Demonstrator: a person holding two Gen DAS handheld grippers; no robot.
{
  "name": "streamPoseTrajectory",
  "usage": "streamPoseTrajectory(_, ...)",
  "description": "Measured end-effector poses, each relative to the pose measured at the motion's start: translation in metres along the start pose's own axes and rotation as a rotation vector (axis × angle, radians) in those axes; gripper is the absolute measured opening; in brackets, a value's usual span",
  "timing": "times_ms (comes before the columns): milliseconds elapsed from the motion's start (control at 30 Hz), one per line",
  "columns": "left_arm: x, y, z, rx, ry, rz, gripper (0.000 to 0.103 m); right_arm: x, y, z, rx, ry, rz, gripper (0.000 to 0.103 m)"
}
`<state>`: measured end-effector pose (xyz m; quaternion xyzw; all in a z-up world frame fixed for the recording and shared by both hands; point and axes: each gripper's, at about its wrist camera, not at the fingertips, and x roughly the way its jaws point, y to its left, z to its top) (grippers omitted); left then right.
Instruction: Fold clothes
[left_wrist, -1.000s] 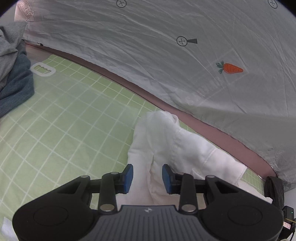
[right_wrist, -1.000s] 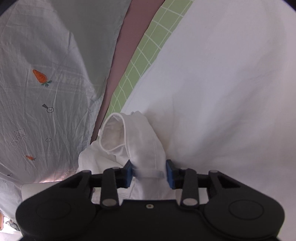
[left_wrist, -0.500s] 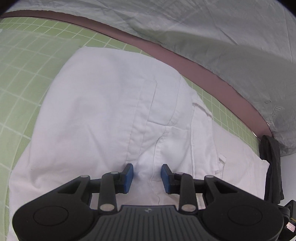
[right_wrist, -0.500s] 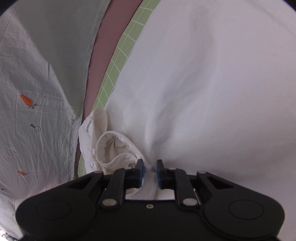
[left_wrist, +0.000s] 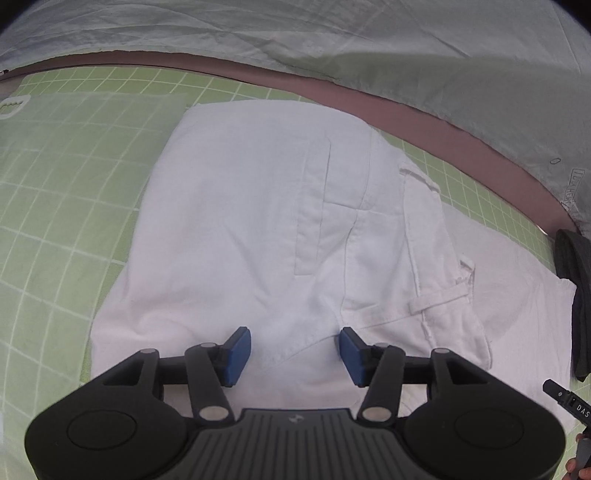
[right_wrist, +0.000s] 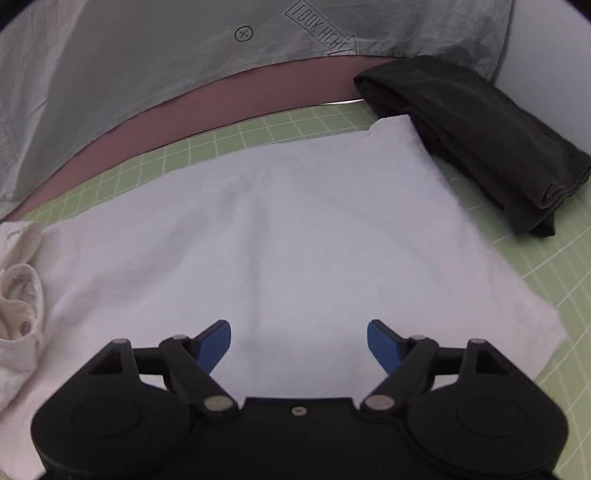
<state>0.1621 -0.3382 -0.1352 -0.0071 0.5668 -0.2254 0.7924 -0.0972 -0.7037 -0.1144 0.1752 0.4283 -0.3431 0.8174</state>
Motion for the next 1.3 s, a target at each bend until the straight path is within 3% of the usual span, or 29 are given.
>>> streamPoseTrajectory(167, 0.003, -0.011, -0.009, 0.04, -0.013, 0.046, 0.06, 0.02, -0.054, 0.001, 0.06, -0.044, -0.149, 0.089)
streamPoseTrajectory(267, 0.005, -0.019, -0.01, 0.072, -0.007, 0.067, 0.068, 0.037, -0.08, 0.006, 0.107, -0.054, -0.2, 0.091)
streamPoseTrajectory(600, 0.013, -0.029, -0.012, 0.089, 0.009, 0.113, 0.078, 0.063, -0.117, 0.006, 0.146, -0.053, -0.075, 0.101)
streamPoseTrajectory(867, 0.018, -0.036, -0.013, 0.107, 0.017, 0.151, 0.081, 0.069, -0.116, 0.014, 0.134, 0.012, -0.058, 0.101)
streamPoseTrajectory(933, 0.019, -0.037, -0.013, 0.11, 0.018, 0.159, 0.081, 0.067, -0.115, 0.016, 0.122, 0.025, -0.048, 0.095)
streamPoseTrajectory(1033, 0.018, -0.037, -0.014, 0.112, 0.014, 0.165, 0.081, 0.059, -0.112, 0.013, 0.099, 0.011, -0.023, 0.066)
streamPoseTrajectory(1100, 0.017, -0.038, -0.015, 0.115, 0.007, 0.167, 0.081, 0.053, -0.111, 0.011, 0.101, 0.01, 0.006, 0.024)
streamPoseTrajectory(1300, 0.002, -0.037, -0.016, 0.106, -0.001, 0.157, 0.081, 0.027, -0.081, 0.013, 0.019, -0.061, -0.02, 0.02)
